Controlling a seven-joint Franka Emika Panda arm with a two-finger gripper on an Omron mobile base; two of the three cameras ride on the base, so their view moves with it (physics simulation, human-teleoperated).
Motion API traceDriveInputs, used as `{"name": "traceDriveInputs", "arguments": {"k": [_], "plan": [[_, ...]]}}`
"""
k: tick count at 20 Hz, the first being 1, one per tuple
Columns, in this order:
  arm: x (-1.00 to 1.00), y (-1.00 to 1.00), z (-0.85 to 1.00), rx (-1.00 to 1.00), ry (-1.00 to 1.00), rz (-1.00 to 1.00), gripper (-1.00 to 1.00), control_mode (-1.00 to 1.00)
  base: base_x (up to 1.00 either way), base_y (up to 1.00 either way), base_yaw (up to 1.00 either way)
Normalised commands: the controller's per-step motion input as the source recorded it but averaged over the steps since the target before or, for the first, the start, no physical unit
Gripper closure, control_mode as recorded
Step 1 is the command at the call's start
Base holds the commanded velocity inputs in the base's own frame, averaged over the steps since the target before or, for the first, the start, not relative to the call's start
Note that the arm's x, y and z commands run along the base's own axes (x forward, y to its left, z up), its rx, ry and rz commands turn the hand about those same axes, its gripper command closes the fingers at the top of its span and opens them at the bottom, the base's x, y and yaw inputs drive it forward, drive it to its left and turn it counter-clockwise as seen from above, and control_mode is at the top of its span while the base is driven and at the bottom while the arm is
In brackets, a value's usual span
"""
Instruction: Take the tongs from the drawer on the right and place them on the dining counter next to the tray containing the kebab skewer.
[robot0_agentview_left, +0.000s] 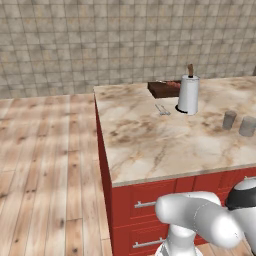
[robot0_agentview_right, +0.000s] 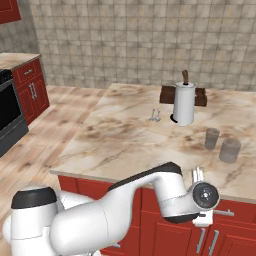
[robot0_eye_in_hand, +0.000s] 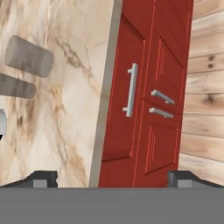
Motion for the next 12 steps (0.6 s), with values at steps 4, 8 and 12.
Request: {"name": "traceDriveInputs", "arguments": {"k": [4,8,12], "plan": [[-0.05,-0.03,-0.18,0.07,-0.09,0.0,-1.0,-1.0,0.0,0.0,0.0],[-0.06,-0.06,-0.17,0.06,-0.06,-0.01,-1.0,-1.0,0.0,0.0,0.0],[0.0,-0.1,-0.1,0.05,0.0,-0.02,-1.0,-1.0,0.0,0.0,0.0]]}}
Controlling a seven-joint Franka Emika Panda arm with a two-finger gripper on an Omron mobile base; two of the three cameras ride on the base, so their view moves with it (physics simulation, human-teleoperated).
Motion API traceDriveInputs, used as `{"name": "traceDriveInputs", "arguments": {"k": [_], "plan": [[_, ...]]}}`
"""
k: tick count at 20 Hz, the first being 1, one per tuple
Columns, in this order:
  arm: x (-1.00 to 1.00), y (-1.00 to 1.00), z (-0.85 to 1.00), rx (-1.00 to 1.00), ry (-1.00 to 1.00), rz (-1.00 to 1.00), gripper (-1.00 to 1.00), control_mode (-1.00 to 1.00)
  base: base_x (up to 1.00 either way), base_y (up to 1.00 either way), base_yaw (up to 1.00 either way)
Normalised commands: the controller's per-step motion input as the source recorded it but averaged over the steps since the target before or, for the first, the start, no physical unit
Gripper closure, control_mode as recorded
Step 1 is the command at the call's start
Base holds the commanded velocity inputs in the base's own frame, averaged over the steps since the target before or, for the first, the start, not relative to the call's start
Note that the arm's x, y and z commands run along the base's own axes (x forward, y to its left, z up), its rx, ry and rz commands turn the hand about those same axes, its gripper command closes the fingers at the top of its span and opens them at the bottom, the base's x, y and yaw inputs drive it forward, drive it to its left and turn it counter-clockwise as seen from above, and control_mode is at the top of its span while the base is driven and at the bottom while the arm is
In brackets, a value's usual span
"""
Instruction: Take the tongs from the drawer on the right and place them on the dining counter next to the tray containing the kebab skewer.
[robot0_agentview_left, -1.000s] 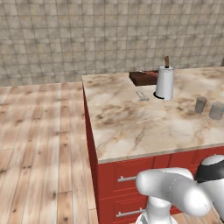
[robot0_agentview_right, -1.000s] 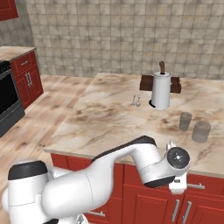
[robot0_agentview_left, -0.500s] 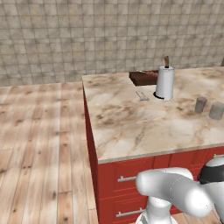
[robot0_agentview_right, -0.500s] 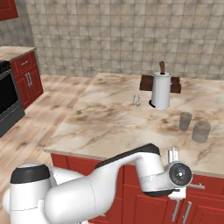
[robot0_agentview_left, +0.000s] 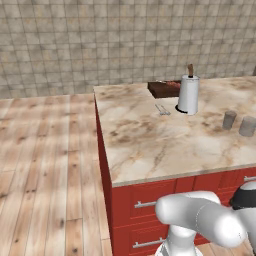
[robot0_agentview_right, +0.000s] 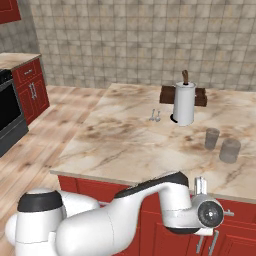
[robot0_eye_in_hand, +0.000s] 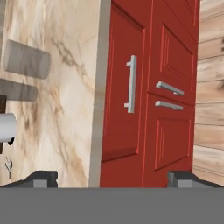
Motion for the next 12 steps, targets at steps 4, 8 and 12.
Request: {"name": "traceDriveInputs", "arguments": {"k": [4,8,12], "plan": [[-0.01,-0.1,-0.05,0.02,0.0,-0.01,-1.0,-1.0,0.0,0.0,0.0],[-0.04,-0.06,-0.02,0.01,0.0,0.0,-1.0,-1.0,0.0,0.0,0.0],[-0.05,-0.03,-0.1,0.05,-0.02,-0.01,-1.0,-1.0,0.0,0.0,0.0]]}}
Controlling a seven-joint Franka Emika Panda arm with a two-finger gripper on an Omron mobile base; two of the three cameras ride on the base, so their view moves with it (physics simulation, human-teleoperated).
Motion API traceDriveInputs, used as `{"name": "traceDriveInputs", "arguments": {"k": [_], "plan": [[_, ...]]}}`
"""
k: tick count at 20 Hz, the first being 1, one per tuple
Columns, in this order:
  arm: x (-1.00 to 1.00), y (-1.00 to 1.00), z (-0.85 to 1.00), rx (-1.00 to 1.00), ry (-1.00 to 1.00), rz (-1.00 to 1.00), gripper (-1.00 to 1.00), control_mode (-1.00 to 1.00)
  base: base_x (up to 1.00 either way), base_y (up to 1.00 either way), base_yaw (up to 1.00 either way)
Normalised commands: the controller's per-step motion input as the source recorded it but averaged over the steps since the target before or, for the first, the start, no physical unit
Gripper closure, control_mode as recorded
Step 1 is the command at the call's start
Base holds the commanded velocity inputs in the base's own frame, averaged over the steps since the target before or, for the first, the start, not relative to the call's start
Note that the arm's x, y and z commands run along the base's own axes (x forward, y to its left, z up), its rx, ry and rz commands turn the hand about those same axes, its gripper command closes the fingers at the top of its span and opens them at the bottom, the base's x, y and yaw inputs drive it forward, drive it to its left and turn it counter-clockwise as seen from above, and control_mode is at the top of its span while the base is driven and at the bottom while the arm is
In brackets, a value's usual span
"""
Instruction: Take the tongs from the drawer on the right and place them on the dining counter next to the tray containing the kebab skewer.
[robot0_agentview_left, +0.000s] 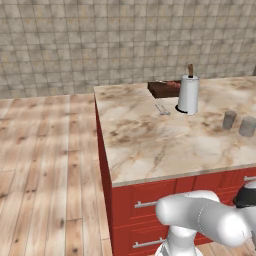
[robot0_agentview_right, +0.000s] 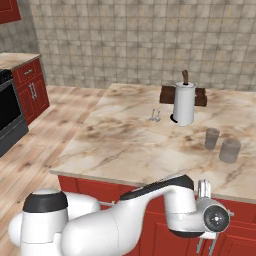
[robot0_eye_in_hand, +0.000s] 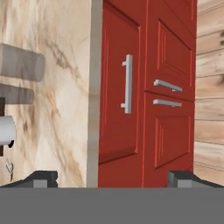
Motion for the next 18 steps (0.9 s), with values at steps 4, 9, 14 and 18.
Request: {"name": "traceDriveInputs", "arguments": {"k": [4,9,14,18], "plan": [[-0.03,-0.04,-0.16,0.07,-0.06,-0.03,-1.0,-1.0,0.0,0.0,0.0],[-0.01,-0.07,-0.16,0.09,-0.05,-0.03,-1.0,-1.0,0.0,0.0,0.0],[-0.03,-0.1,-0.11,0.09,-0.03,-0.02,-1.0,-1.0,0.0,0.0,0.0],[-0.01,-0.07,-0.13,0.05,0.0,0.0,-1.0,-1.0,0.0,0.0,0.0]]}}
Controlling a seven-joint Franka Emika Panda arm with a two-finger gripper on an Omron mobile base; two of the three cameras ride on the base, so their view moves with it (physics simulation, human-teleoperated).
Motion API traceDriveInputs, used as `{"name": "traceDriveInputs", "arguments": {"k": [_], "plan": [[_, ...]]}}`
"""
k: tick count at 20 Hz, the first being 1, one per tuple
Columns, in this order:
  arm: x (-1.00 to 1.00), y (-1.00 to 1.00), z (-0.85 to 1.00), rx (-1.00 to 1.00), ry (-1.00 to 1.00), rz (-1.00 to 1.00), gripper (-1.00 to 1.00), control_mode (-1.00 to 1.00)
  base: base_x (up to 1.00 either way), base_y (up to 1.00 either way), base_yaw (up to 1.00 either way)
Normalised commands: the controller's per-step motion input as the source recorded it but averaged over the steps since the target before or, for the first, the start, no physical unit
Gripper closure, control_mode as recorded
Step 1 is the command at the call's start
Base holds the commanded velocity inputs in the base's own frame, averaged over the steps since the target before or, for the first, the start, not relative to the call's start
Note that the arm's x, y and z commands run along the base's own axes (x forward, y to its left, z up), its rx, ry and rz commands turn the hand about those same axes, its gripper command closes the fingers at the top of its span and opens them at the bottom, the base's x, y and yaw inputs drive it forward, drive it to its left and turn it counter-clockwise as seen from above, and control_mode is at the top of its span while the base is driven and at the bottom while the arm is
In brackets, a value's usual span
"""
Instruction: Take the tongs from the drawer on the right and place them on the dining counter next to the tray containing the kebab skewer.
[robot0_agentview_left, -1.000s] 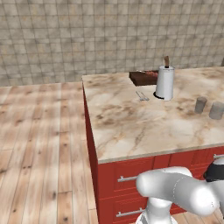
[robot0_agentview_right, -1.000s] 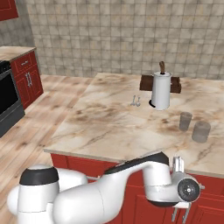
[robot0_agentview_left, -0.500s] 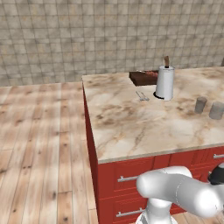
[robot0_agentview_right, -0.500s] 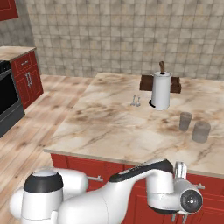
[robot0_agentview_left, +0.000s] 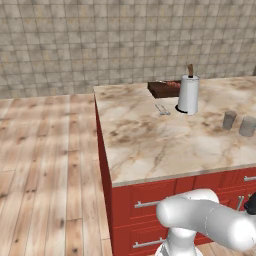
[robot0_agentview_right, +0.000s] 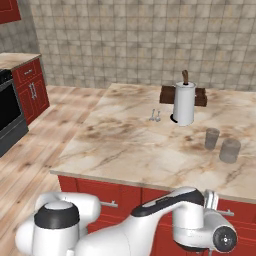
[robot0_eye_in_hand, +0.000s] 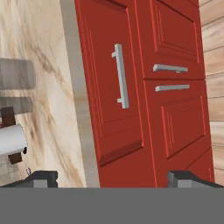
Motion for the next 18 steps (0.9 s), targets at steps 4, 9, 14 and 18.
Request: {"name": "traceDriveInputs", "arguments": {"k": [4,9,14,18], "plan": [[0.0,-0.06,-0.17,0.03,0.0,0.0,-1.0,-1.0,0.0,0.0,0.0],[0.0,-0.06,-0.22,0.01,-0.01,0.0,-1.0,-1.0,0.0,0.0,0.0],[0.0,-0.03,-0.16,0.02,0.0,0.0,-1.0,-1.0,0.0,0.0,0.0],[0.0,-0.01,-0.13,0.01,0.0,0.0,-1.0,-1.0,0.0,0.0,0.0]]}}
